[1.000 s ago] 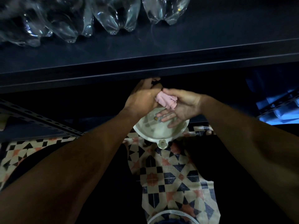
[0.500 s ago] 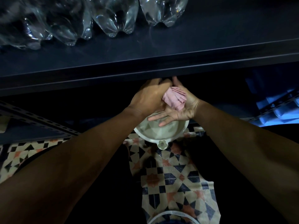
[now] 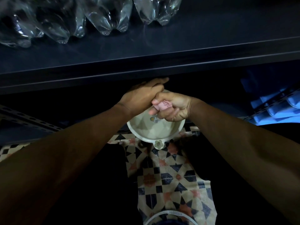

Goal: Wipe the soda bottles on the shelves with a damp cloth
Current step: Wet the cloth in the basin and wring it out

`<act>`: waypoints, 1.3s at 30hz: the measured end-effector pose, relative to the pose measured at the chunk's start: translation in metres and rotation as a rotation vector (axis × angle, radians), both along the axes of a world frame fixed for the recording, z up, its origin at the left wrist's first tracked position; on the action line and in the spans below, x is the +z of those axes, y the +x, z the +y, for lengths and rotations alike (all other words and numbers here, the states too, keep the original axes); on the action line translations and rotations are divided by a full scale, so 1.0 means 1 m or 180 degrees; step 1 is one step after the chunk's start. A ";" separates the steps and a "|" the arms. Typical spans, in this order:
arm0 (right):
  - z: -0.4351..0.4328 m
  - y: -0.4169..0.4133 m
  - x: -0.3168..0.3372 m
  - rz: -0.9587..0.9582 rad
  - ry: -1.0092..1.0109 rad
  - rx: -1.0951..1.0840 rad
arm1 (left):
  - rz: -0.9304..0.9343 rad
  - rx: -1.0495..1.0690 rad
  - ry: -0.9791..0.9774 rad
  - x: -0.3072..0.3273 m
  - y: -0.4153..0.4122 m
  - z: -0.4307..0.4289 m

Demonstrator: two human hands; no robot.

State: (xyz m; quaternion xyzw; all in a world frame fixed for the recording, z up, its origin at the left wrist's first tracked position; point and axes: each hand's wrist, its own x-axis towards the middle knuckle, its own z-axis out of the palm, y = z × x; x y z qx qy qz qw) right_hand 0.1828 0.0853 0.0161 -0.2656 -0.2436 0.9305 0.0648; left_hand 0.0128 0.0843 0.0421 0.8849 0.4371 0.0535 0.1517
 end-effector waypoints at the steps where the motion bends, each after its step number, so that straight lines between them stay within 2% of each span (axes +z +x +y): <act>1: 0.001 0.000 0.001 -0.0245 0.0229 0.0100 | 0.0147 -0.0010 -0.0053 -0.002 -0.001 0.003; 6: 0.005 -0.010 0.007 -0.1478 0.1058 0.0381 | 0.0772 0.0071 -0.0383 -0.005 0.001 0.010; 13: 0.011 -0.023 -0.016 -0.3527 0.3253 0.0971 | 0.1063 0.0447 -0.0747 -0.031 0.019 0.012; 15: 0.008 -0.027 -0.030 -0.3899 0.3717 0.0984 | 0.1107 0.0421 -0.0890 -0.037 0.021 0.015; 20: -0.004 -0.032 -0.047 -0.3963 0.4193 0.0597 | 0.1103 0.0615 -0.1234 -0.055 0.020 0.018; 29: -0.007 -0.034 -0.053 -0.4034 0.4963 0.0630 | 0.0839 0.1178 -0.1781 -0.060 0.020 0.019; 39: -0.009 -0.031 -0.055 -0.4076 0.5181 0.0563 | 0.0804 0.1432 -0.2262 -0.058 0.018 0.021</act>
